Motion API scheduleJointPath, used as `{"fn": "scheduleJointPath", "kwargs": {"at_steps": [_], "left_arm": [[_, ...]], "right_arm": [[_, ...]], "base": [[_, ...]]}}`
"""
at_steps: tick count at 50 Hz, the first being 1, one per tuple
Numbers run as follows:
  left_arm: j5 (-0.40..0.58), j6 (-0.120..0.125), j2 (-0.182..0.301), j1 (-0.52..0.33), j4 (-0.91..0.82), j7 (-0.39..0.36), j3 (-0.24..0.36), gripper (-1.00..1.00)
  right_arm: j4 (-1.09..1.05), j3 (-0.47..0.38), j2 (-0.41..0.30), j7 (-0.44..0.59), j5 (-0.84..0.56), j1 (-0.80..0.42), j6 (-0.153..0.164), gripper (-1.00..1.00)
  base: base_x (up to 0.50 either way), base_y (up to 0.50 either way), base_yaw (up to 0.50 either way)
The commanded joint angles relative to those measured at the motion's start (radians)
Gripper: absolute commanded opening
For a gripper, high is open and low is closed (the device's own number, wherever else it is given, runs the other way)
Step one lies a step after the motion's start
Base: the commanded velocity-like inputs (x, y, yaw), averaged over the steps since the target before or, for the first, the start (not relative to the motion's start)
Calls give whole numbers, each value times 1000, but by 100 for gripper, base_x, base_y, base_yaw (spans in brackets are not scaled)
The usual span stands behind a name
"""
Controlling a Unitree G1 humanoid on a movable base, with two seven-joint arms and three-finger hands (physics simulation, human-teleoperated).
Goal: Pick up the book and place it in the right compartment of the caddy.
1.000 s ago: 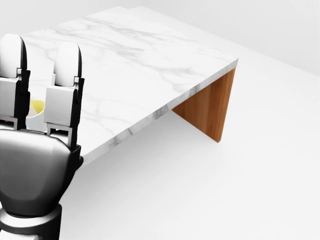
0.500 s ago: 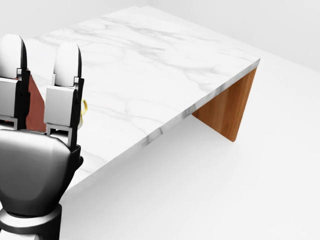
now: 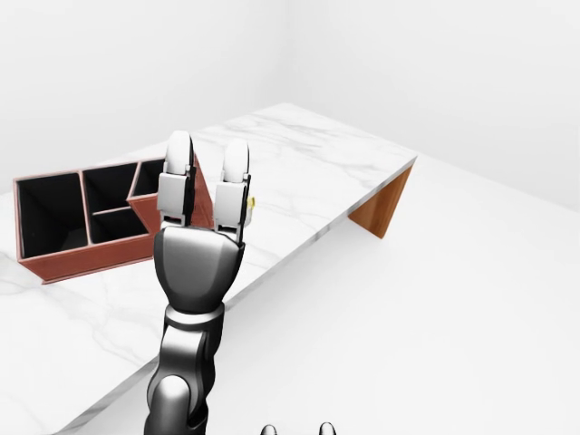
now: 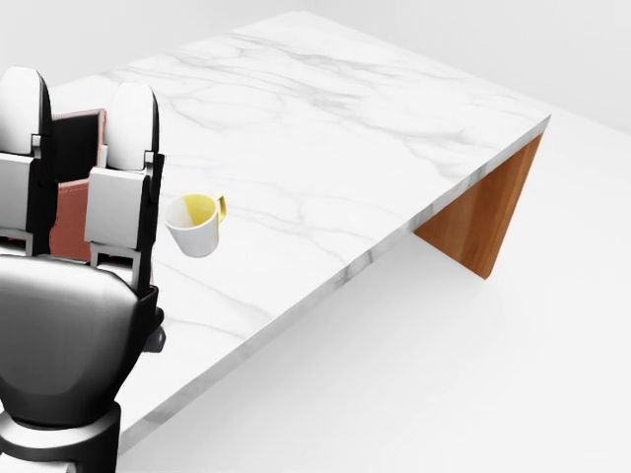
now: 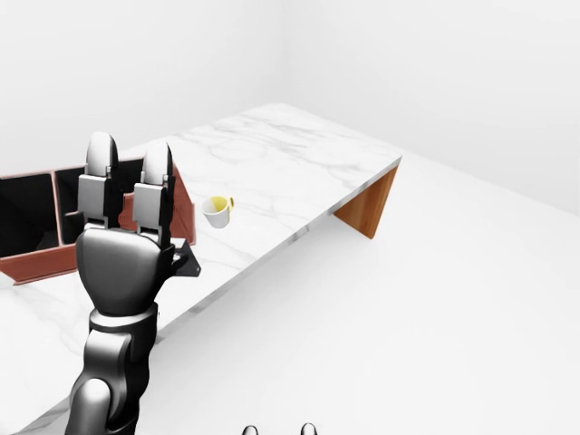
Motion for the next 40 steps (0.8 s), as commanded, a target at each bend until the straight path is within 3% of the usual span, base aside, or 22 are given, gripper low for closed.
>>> {"fn": "scheduleJointPath", "kwargs": {"at_steps": [1, 30, 40], "left_arm": [[0, 0, -1, -1, -2, -8, 1, 100], [11, 0, 0, -2, 6, -2, -5, 100], [14, 0, 1, -3, 18, 10, -5, 100]], "right_arm": [[-3, -1, 2, 1, -1, 0, 0, 100], [8, 5, -1, 0, -7, -2, 0, 100], [8, -4, -7, -10, 10, 2, 0, 100]], "base": [[19, 22, 0], [19, 22, 0], [1, 2, 0]]}}
